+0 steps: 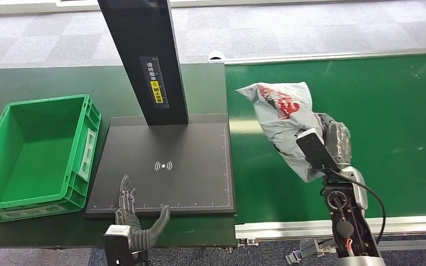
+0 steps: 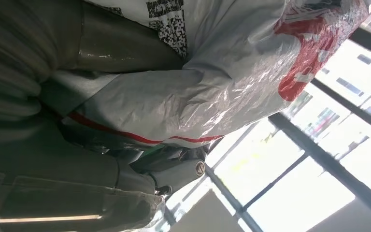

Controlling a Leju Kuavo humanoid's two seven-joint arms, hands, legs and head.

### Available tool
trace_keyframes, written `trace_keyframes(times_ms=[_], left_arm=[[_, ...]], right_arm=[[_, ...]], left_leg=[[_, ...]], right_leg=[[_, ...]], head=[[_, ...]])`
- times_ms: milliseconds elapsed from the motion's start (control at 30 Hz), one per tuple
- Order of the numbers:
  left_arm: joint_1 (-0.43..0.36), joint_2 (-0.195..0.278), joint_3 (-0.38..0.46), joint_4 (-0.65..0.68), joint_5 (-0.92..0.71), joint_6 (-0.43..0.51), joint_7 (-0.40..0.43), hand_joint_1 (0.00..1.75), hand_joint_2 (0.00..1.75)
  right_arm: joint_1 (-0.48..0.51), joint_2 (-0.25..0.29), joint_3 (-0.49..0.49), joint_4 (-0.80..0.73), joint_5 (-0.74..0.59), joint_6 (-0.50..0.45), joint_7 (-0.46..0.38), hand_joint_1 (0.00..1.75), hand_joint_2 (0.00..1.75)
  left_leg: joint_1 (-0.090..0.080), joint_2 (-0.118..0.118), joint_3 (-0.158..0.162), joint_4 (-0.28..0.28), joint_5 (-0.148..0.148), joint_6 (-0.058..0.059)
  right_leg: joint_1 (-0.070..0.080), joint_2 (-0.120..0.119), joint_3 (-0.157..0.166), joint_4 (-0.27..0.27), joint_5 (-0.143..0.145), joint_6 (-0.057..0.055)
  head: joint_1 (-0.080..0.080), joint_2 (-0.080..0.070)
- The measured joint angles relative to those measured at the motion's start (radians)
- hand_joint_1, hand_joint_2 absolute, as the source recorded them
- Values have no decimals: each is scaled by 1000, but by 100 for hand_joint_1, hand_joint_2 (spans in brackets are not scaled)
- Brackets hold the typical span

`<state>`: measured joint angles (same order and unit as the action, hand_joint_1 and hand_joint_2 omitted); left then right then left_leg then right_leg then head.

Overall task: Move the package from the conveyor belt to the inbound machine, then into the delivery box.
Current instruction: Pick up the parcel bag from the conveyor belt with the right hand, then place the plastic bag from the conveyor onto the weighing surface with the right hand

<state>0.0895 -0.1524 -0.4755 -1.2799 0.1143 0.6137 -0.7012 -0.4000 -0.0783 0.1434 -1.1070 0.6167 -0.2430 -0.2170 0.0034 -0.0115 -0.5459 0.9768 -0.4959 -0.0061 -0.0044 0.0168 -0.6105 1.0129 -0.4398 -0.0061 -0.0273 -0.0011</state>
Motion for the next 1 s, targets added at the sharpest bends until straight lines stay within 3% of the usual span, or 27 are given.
trace_keyframes(times_ms=[167,333,367,467,500,667,833,1000], left_arm=[[-40,-18,3,29,-8,-47,0,0,175],[-75,-30,2,67,-14,-73,0,0,175],[-80,-32,1,72,-14,-76,0,0,175],[-93,-34,-2,91,-15,-82,0,0,175],[-97,-35,-3,98,-15,-81,0,0,175],[-117,-41,-4,123,-12,-53,0,0,175],[-116,-37,-5,130,-24,-28,0,0,175],[-119,-10,-27,132,-116,-73,2,0,175]], right_arm=[[-8,59,197,14,-49,105,11,175,175],[-6,122,306,76,-54,114,19,175,175],[-6,130,315,87,-58,114,19,165,175],[-8,147,334,118,-70,119,19,36,175],[-11,152,337,129,-73,123,20,2,175],[-38,169,343,183,-125,150,10,0,175],[-54,169,310,203,-262,203,-73,0,175],[-46,148,259,167,-385,245,-123,0,175]], left_leg=[[0,0,1,0,0,0],[0,-1,0,0,0,0],[0,-1,-1,0,0,0],[0,-1,-1,0,0,0],[0,-1,-1,0,0,0],[0,-1,0,0,0,0],[0,-1,0,0,0,0],[0,-1,0,0,0,0]], right_leg=[[0,0,0,0,0,0],[1,-1,-1,0,0,0],[1,-1,-1,0,0,0],[0,-1,-1,0,0,0],[0,-1,-1,0,0,0],[0,-1,-1,0,0,0],[0,-1,-1,0,0,0],[0,-1,-1,0,0,0]], head=[[0,0],[0,0],[0,0],[0,0],[0,0],[0,0],[0,0],[0,0]])
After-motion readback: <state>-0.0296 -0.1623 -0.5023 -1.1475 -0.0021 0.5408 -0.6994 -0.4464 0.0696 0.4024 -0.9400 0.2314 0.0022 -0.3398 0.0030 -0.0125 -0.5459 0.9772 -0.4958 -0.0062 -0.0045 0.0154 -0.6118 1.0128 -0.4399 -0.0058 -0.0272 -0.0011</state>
